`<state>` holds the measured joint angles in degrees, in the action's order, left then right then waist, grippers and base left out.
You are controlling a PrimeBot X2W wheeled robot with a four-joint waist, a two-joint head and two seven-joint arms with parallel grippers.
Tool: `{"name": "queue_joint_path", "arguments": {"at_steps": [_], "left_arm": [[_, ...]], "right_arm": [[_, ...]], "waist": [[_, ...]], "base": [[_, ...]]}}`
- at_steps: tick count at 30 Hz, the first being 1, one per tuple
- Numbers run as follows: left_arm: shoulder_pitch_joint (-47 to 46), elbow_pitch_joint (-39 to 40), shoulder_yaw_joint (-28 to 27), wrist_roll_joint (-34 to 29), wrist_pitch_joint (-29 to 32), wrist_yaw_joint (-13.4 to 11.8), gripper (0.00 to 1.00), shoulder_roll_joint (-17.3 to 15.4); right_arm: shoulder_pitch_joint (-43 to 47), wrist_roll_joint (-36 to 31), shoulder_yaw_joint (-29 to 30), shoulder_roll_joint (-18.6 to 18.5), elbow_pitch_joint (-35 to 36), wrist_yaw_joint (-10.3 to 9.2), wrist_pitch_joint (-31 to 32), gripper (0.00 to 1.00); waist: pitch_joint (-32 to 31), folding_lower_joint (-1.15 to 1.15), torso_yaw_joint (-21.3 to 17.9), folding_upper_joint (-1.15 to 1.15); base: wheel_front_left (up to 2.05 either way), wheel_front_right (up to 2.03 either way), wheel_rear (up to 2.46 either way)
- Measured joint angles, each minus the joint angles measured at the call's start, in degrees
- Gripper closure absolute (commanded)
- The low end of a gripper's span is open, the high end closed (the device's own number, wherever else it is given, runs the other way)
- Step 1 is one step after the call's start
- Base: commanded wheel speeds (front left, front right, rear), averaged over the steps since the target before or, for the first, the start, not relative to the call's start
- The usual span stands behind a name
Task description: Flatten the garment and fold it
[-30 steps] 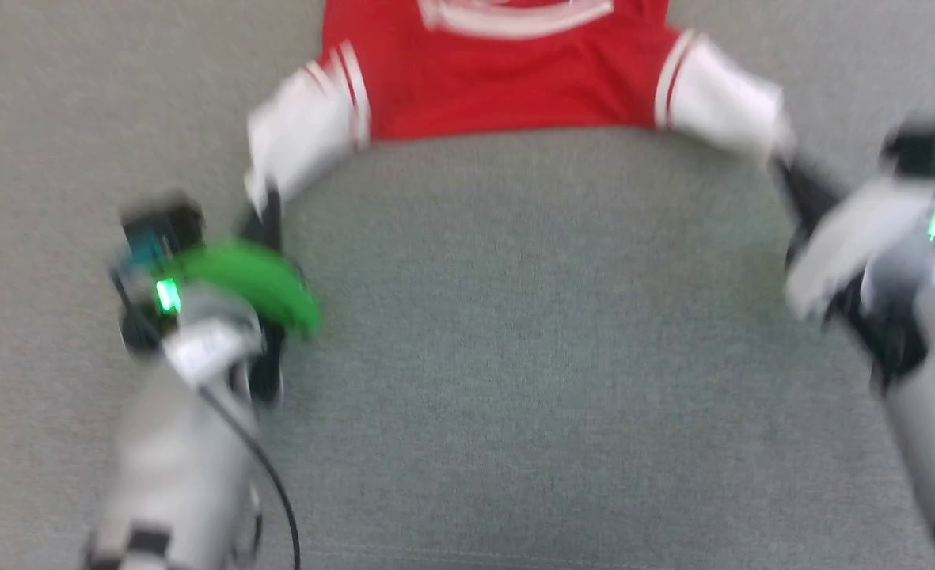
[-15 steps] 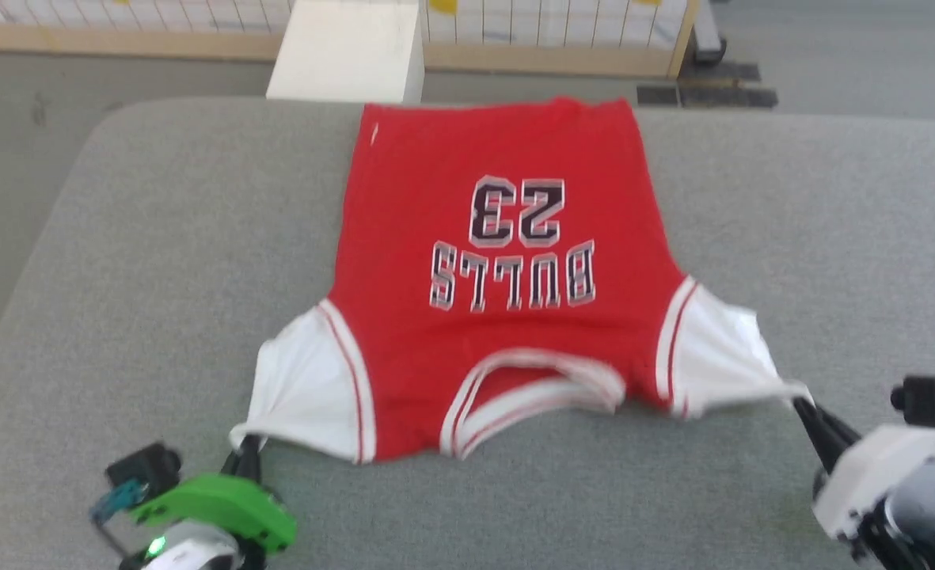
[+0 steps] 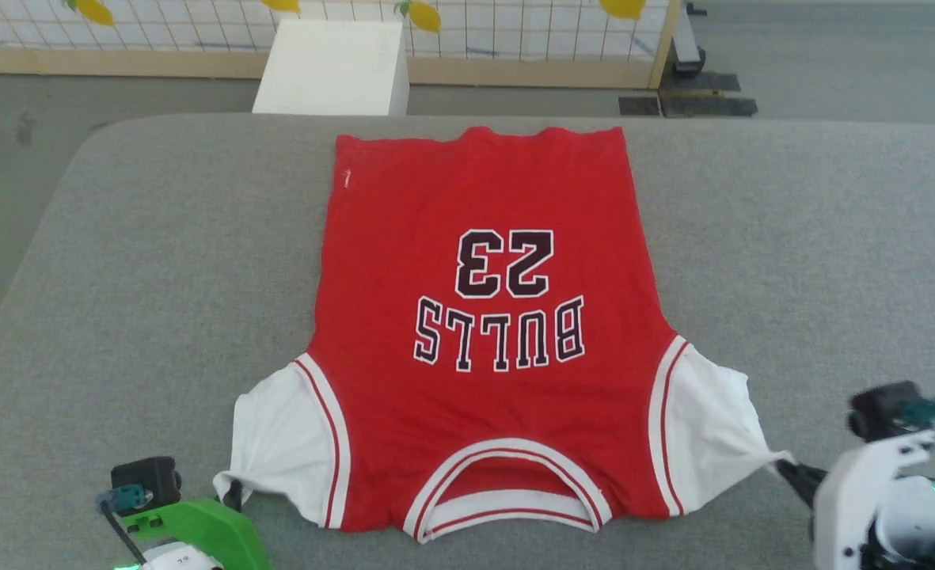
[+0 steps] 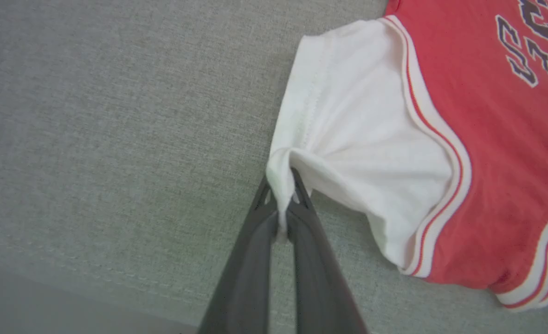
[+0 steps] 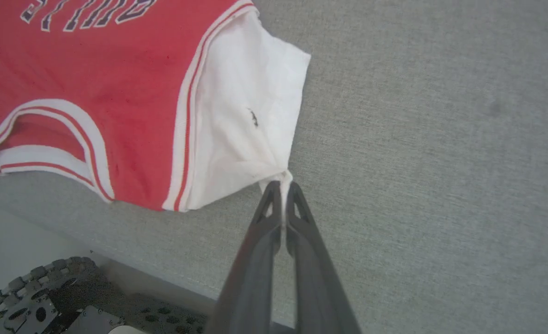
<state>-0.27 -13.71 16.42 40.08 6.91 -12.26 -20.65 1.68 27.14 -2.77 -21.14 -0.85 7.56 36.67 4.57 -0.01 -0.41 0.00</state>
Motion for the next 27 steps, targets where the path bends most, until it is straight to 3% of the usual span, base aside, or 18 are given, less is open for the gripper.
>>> {"name": "queue_joint_path", "arguments": {"at_steps": [7,16,17,18,23,27], "left_arm": [[-1.55,1.7,0.87,-0.26,2.19,-0.69,1.0,-0.19],[-1.74,2.64,0.44,-0.19,1.18,-0.76,1.0,-0.01],[-1.75,2.7,0.37,-0.16,1.09,-0.76,1.0,-0.01],[-1.75,2.76,0.3,-0.07,1.07,-0.76,1.0,-0.01],[-1.66,3.25,-0.16,0.32,0.83,-0.93,1.0,-0.11],[-1.07,4.03,-0.48,0.34,0.82,-1.49,1.0,-0.4]], "right_arm": [[-7.92,-4.34,-9.49,-0.97,-3.79,0.0,13.39,1.0],[-13.28,-7.42,-15.6,-2.26,-9.87,0.01,18.19,1.0],[-13.44,-7.25,-15.68,-2.32,-10.01,0.01,18.06,0.7],[-13.45,-6.72,-15.58,-2.33,-10.09,0.0,17.88,0.0],[-13.33,-3.09,-12.51,-2.82,-8.78,0.0,16.47,0.0],[-12.4,-0.18,-6.41,-3.21,-3.82,0.0,16.17,0.0]], "waist": [[2.77,0.0,-0.24,0.0],[4.64,0.0,0.54,0.0],[4.64,0.0,0.62,0.0],[4.59,0.0,0.63,0.0],[3.44,0.01,0.31,0.0],[2.06,0.01,-0.25,0.0]], "base": [[0.0,0.0,0.0],[0.0,0.0,0.0],[0.0,0.0,0.0],[0.0,0.0,0.0],[0.0,0.0,0.0],[0.0,0.0,0.0]]}}
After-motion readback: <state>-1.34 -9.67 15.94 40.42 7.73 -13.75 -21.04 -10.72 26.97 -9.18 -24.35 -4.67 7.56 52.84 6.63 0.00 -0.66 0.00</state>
